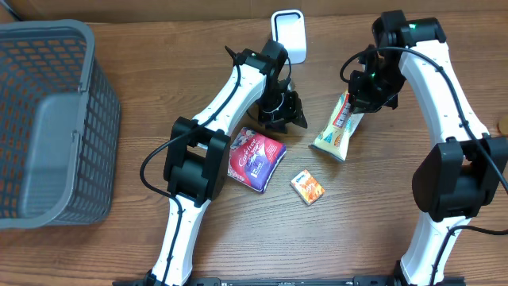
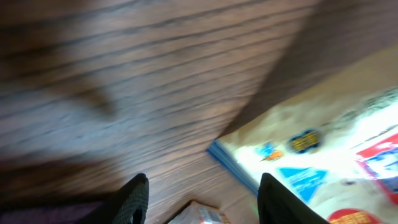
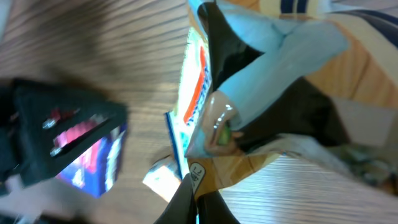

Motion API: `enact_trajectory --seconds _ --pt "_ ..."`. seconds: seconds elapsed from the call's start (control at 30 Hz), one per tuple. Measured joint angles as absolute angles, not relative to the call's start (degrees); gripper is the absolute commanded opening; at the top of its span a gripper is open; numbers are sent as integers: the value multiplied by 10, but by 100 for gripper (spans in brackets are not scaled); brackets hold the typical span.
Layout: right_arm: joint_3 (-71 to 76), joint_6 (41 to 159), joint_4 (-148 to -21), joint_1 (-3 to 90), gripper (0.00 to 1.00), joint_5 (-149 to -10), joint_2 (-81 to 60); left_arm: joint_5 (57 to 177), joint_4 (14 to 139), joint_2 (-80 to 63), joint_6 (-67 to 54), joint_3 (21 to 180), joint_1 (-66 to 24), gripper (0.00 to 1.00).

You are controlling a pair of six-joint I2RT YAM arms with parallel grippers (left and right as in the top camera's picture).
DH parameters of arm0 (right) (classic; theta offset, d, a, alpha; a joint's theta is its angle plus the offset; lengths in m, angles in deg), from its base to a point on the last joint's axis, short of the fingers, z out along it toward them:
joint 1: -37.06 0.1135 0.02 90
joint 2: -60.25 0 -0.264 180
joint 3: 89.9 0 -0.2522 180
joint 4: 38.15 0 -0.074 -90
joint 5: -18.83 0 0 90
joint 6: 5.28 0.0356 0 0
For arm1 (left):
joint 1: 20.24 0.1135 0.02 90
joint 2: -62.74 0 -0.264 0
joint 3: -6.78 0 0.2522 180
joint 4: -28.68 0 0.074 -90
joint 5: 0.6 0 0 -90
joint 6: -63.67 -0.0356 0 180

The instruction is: Scan the item barcode

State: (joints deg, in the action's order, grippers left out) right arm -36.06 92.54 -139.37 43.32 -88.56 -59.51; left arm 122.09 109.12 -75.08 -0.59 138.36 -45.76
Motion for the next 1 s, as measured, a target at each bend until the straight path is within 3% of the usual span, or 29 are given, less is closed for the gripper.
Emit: enact_trajectory --seconds 0.17,0.33,0.63,1.0 --pt "-358 870 -1407 435 4 -967 -595 1301 1069 -751 -71 1384 -456 57" --pt "-358 827 -1416 435 4 -1041 -595 1382 1039 -751 -129 1384 -439 96" --pt "-357 807 -1405 435 4 -1125 -595 1446 1015 -751 -182 1385 -384 98" --pt "-357 804 -1384 429 4 -1297 -595 1483 1006 -751 -257 1385 -381 95"
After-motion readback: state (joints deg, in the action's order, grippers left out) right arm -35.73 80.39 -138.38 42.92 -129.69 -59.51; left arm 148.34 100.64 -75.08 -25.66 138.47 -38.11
